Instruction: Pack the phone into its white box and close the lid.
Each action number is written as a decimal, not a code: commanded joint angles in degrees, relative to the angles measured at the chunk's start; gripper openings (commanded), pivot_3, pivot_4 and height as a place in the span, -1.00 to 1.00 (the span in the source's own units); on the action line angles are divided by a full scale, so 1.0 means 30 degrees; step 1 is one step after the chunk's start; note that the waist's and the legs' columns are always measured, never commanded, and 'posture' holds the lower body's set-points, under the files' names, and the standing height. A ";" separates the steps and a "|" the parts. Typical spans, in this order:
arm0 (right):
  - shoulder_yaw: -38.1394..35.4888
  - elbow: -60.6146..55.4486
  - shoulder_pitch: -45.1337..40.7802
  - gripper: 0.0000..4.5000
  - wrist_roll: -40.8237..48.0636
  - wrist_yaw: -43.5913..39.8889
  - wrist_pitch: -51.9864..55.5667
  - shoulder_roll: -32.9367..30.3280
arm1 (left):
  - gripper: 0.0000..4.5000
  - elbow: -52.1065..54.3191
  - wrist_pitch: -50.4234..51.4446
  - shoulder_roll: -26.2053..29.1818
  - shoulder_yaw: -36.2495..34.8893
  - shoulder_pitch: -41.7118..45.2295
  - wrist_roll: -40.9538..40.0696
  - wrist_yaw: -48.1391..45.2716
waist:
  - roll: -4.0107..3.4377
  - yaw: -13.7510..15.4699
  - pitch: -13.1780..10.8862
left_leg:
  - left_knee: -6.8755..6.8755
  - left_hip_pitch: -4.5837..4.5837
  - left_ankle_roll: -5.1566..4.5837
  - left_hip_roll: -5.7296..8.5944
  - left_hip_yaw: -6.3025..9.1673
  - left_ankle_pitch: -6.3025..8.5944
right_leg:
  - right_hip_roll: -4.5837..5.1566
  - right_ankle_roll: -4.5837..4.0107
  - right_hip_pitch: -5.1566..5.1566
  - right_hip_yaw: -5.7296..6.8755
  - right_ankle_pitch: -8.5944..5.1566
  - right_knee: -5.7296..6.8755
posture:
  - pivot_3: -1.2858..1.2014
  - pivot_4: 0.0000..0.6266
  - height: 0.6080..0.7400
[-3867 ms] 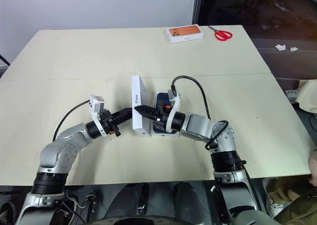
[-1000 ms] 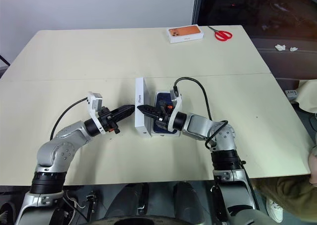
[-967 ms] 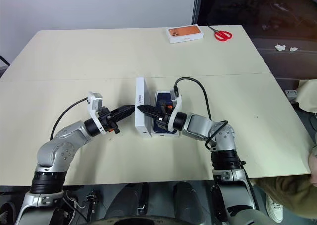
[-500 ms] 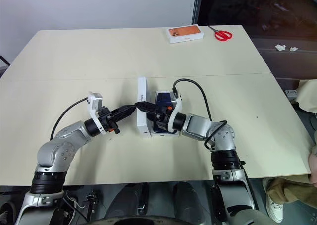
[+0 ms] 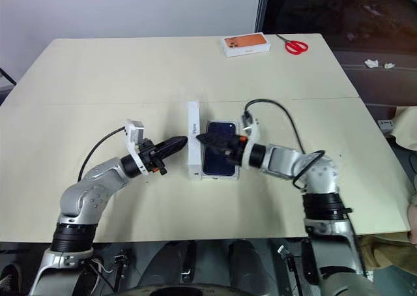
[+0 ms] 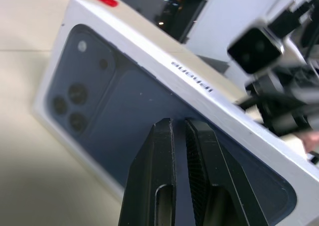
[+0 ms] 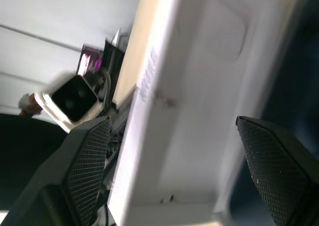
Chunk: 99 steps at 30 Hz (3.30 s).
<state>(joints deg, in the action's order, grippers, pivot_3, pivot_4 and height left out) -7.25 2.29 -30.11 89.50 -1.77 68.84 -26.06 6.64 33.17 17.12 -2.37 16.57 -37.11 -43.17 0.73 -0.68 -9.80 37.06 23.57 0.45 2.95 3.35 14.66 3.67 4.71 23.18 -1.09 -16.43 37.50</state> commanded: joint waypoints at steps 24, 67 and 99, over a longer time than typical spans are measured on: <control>0.4773 -0.2946 0.0388 -0.99 -1.7621 -1.1180 -0.8062 -0.3995 | -0.78 -0.1096 -0.0669 0.0385 -0.0321 0.0775 0.0846 -0.0682 | 0.0011 -0.0036 -0.0009 | 0.0004 -0.0001 0.0005 -0.0003 0.0010 -0.0001 | -0.0014 0.0006 0.0003 0.0001 0.0000 -0.0003 | 0.03 -0.52 1.00; 0.4946 -0.4549 0.1974 -0.99 -2.4292 -1.3624 -1.0052 -0.4092 | -0.78 -0.2867 -0.0247 -0.2454 0.1766 0.2027 0.3244 0.0008 | 0.0018 0.0440 -0.0013 | 0.0019 -0.0013 0.0027 0.0038 0.0027 -0.0011 | 0.0014 0.0016 -0.0019 0.0007 0.0008 -0.0005 | 0.03 -0.52 1.00; 0.5337 -0.4877 0.3118 -0.99 -2.6080 -1.3577 -1.0388 -0.4178 | -0.78 -0.4569 -0.1019 -0.2242 0.2309 0.2685 0.4373 -0.0317 | 0.0019 0.0451 -0.0013 | 0.0025 -0.0015 0.0034 0.0041 0.0027 -0.0015 | 0.0011 0.0017 -0.0022 0.0006 0.0009 -0.0001 | 0.03 -0.52 1.00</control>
<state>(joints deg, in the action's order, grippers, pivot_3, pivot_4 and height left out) 8.80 -9.98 -20.33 11.50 -42.07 39.02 -38.36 -8.90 30.62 10.62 3.52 24.91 -24.18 -43.35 0.79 0.67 -9.84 37.13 23.53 0.55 3.07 3.43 14.61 3.70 4.76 23.12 -1.07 -16.40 37.50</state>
